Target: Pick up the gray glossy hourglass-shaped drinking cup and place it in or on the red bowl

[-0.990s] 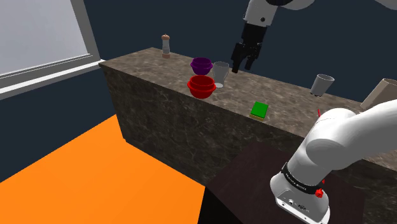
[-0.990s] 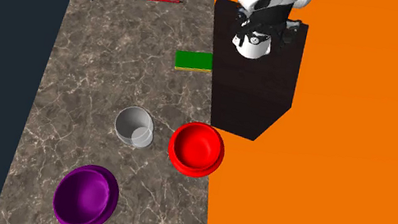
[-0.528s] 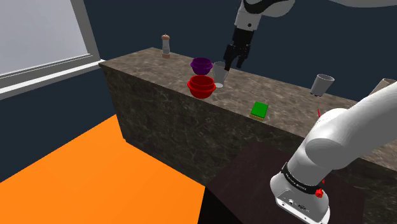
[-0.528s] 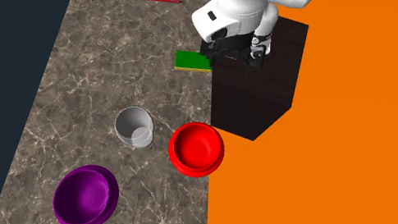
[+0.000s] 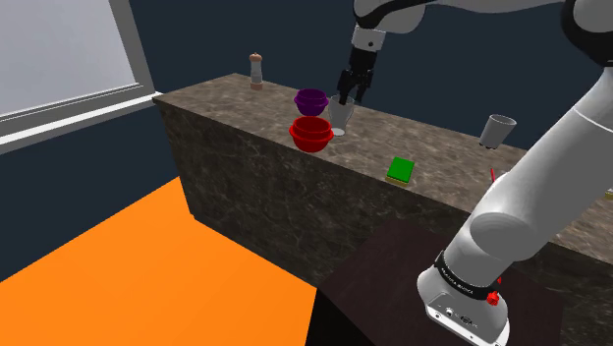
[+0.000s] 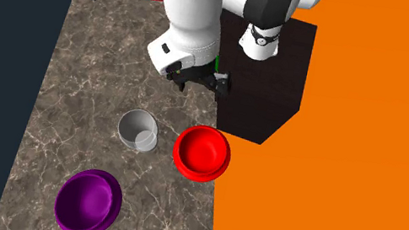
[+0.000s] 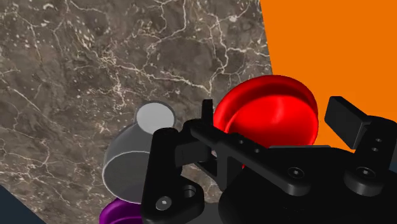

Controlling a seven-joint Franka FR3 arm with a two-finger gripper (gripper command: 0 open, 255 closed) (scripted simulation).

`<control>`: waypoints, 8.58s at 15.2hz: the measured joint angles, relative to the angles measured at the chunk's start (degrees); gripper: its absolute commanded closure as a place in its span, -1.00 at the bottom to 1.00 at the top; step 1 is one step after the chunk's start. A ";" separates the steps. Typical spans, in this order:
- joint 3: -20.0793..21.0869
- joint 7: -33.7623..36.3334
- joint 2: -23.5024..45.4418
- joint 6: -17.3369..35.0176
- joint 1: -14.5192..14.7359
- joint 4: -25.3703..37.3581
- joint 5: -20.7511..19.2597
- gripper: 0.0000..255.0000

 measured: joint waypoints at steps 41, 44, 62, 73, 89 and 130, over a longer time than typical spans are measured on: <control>-2.47 -10.41 27.50 0.32 -4.63 25.28 7.96 1.00; -2.56 -10.14 27.26 -1.87 -4.75 27.27 7.78 1.00; -2.86 -8.51 27.91 -15.99 -5.83 42.14 7.56 1.00; -2.01 -4.45 26.84 -22.14 -3.73 47.75 7.04 1.00; 2.78 9.66 18.15 -19.07 6.74 37.93 3.66 1.00; 2.74 8.82 15.72 -11.70 6.98 28.18 3.24 -1.00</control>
